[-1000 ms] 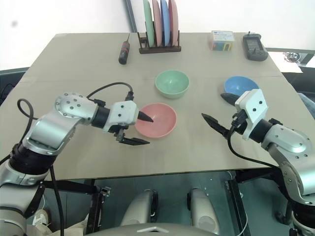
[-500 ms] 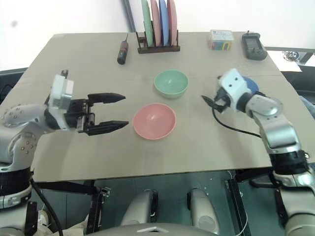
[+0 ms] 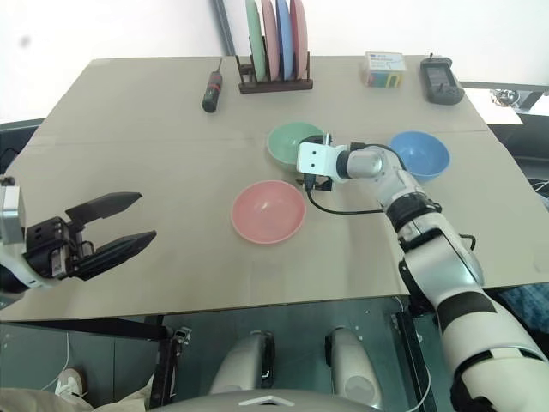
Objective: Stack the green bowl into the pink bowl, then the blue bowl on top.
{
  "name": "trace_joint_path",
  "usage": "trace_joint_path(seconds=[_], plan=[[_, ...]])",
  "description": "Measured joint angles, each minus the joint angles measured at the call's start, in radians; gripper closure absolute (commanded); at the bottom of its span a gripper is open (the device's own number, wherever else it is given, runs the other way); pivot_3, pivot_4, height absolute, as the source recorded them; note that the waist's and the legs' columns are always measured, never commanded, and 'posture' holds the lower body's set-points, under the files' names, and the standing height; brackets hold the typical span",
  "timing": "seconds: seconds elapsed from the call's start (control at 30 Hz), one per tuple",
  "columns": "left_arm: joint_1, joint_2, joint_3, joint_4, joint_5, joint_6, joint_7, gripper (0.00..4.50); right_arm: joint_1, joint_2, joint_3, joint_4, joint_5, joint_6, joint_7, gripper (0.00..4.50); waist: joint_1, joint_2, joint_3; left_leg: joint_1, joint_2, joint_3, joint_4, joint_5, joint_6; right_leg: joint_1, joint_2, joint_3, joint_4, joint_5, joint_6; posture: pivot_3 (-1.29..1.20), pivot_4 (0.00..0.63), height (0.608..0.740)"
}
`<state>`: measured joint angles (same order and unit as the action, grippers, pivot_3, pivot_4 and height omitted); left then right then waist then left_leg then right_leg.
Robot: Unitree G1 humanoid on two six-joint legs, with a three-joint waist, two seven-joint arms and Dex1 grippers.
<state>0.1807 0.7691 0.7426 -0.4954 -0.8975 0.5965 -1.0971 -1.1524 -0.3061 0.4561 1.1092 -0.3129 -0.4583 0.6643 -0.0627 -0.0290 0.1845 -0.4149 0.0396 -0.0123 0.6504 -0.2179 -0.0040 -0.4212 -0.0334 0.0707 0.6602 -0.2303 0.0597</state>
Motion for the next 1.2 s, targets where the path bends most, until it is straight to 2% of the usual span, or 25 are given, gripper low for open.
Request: trace_joint_path(seconds=[0.03, 0.1, 0.13, 0.2, 0.23, 0.4, 0.53, 0.6, 0.67, 0.7, 0.73, 0.77, 0.8, 0.9, 1.0, 1.1, 1.17, 1.2], plan=[[0.010, -0.002, 0.004, -0.009, -0.008, -0.001, 0.012, 0.00, -0.008, 0.005, 0.001, 0.027, -0.015, -0.018, -0.008, 2.10, -0.001, 0.000, 0.000, 0.000, 0.000, 0.000, 0.000, 0.000, 0.000, 0.000, 0.000, 0.000, 0.000, 0.000, 0.000, 0.00, 0.150, 0.740], [0.033, -0.011, 0.011, -0.023, -0.012, -0.005, 0.033, 0.00, -0.016, 0.010, 0.001, 0.060, -0.036, -0.044, -0.018, 2.84, -0.006, 0.000, 0.000, 0.001, 0.000, 0.000, -0.001, 0.000, 0.000, 0.000, 0.000, 0.000, 0.000, 0.000, 0.000, 0.00, 0.150, 0.740], [0.040, -0.014, 0.012, -0.027, -0.013, -0.006, 0.038, 0.00, -0.017, 0.010, 0.001, 0.071, -0.042, -0.053, -0.019, 3.42, -0.007, 0.000, 0.000, 0.001, 0.000, 0.000, -0.001, 0.000, 0.000, 0.000, 0.000, 0.000, 0.000, 0.000, 0.000, 0.00, 0.150, 0.740], [0.057, -0.016, 0.019, -0.039, -0.024, -0.012, 0.052, 0.00, -0.018, 0.010, 0.001, 0.092, -0.060, -0.069, -0.020, 4.25, -0.008, 0.000, 0.000, 0.001, 0.000, 0.000, -0.001, 0.000, 0.000, 0.000, 0.000, 0.000, 0.000, 0.000, 0.000, 0.00, 0.150, 0.740], [0.062, -0.016, 0.024, -0.042, -0.030, -0.015, 0.056, 0.00, -0.019, 0.011, 0.001, 0.097, -0.069, -0.072, -0.020, 4.44, -0.008, 0.001, 0.000, 0.001, 0.000, 0.000, -0.001, 0.000, 0.000, 0.000, 0.000, 0.000, 0.000, 0.000, 0.000, 0.00, 0.150, 0.740], [0.069, -0.016, 0.030, -0.044, -0.041, -0.031, 0.069, 0.00, -0.033, 0.008, -0.003, 0.114, -0.092, -0.104, -0.018, 4.44, -0.008, 0.001, 0.000, 0.001, 0.000, 0.000, -0.001, 0.000, 0.000, 0.000, 0.000, 0.000, 0.001, 0.000, 0.000, 0.00, 0.150, 0.740], [0.069, -0.014, 0.005, -0.040, -0.030, -0.058, 0.048, 0.00, -0.029, -0.011, -0.069, 0.063, 0.007, -0.143, 0.144, 4.44, -0.007, 0.002, 0.001, 0.000, 0.000, 0.000, -0.001, 0.000, 0.000, 0.000, 0.000, 0.000, 0.000, 0.001, 0.002, 0.00, 0.150, 0.740], [0.078, -0.014, -0.007, -0.034, -0.017, -0.081, 0.023, 0.00, -0.004, -0.030, -0.126, -0.062, 0.120, -0.130, 0.276, 4.44, -0.007, 0.002, 0.001, 0.001, 0.000, 0.000, -0.001, 0.000, 0.000, 0.000, 0.001, 0.000, 0.000, 0.002, 0.003, 0.00, 0.150, 0.740], [0.091, -0.028, -0.017, -0.025, 0.061, -0.187, -0.021, 0.00, 0.072, -0.071, -0.161, -0.301, 0.254, -0.020, 0.421, 4.44, -0.003, 0.002, 0.001, 0.001, 0.000, -0.001, -0.002, 0.000, 0.000, 0.000, 0.001, 0.000, 0.000, 0.002, 0.003, 0.00, 0.150, 0.740], [0.098, -0.061, -0.018, 0.002, 0.082, -0.245, -0.057, 0.00, 0.140, -0.114, -0.168, -0.499, 0.341, 0.102, 0.504, 4.44, -0.001, 0.003, 0.001, 0.001, 0.000, 0.000, -0.003, 0.000, 0.000, 0.000, 0.000, 0.000, 0.000, 0.002, 0.003, 0.00, 0.150, 0.740], [0.093, -0.085, -0.016, 0.023, 0.061, -0.256, -0.072, 0.00, 0.172, -0.134, -0.169, -0.592, 0.378, 0.164, 0.536, 4.44, 0.003, 0.003, 0.001, 0.000, 0.000, 0.000, -0.003, 0.000, 0.000, 0.000, 0.000, 0.000, 0.000, 0.002, 0.003, 0.00, 0.150, 0.740], [0.089, -0.097, -0.014, 0.034, 0.047, -0.259, -0.079, 0.00, 0.186, -0.142, -0.170, -0.633, 0.394, 0.189, 0.546, 4.44, 0.004, 0.004, 0.002, 0.001, 0.000, 0.000, -0.003, 0.000, 0.000, 0.000, 0.000, -0.001, 0.000, 0.002, 0.003, 0.00, 0.150, 0.740], [0.082, -0.115, -0.010, 0.068, -0.002, -0.262, -0.122, 0.00, 0.227, -0.173, -0.170, -0.760, 0.437, 0.279, 0.572, 4.44, 0.006, 0.003, 0.002, 0.000, 0.001, 0.000, -0.002, 0.000, 0.000, -0.001, 0.000, -0.001, 0.001, 0.001, 0.002, 0.00, 0.150, 0.740], [0.105, -0.063, -0.006, 0.176, -0.054, -0.236, -0.250, 0.00, 0.321, -0.239, -0.168, -1.108, 0.523, 0.539, 0.589, 4.44, 0.011, 0.003, 0.002, 0.001, 0.001, 0.000, -0.002, 0.000, 0.000, -0.002, 0.001, -0.001, 0.001, -0.001, -0.001, 0.00, 0.150, 0.740], [0.098, -0.049, -0.006, 0.214, -0.061, -0.232, -0.287, 0.00, 0.339, -0.233, -0.159, -1.217, 0.543, 0.648, 0.566, 4.44, 0.008, 0.003, 0.001, 0.001, 0.002, 0.001, 0.000, 0.000, 0.000, -0.001, 0.002, -0.001, 0.001, -0.001, -0.001, 0.00, 0.150, 0.740], [0.078, -0.037, -0.009, 0.265, -0.060, -0.232, -0.318, 0.00, 0.361, -0.217, -0.121, -1.264, 0.528, 0.719, 0.534, 3.56, 0.009, 0.002, 0.001, 0.001, 0.002, 0.001, 0.001, 0.000, 0.000, -0.001, 0.001, -0.001, 0.001, -0.001, -0.001, 0.00, 0.150, 0.740], [0.049, -0.022, -0.013, 0.286, -0.058, -0.232, -0.327, 0.00, 0.374, -0.195, -0.084, -1.266, 0.515, 0.776, 0.507, 2.77, 0.011, 0.002, 0.001, 0.000, 0.002, 0.001, 0.001, 0.000, 0.000, -0.002, 0.001, -0.001, 0.001, -0.001, -0.001, 0.00, 0.150, 0.740], [0.043, -0.020, -0.016, 0.286, -0.058, -0.232, -0.328, 0.00, 0.374, -0.195, -0.079, -1.267, 0.514, 0.786, 0.504, 2.11, 0.013, 0.002, 0.001, -0.001, 0.002, 0.001, 0.001, 0.000, 0.000, -0.003, 0.001, -0.001, 0.001, -0.001, -0.001, 0.00, 0.150, 0.740]])
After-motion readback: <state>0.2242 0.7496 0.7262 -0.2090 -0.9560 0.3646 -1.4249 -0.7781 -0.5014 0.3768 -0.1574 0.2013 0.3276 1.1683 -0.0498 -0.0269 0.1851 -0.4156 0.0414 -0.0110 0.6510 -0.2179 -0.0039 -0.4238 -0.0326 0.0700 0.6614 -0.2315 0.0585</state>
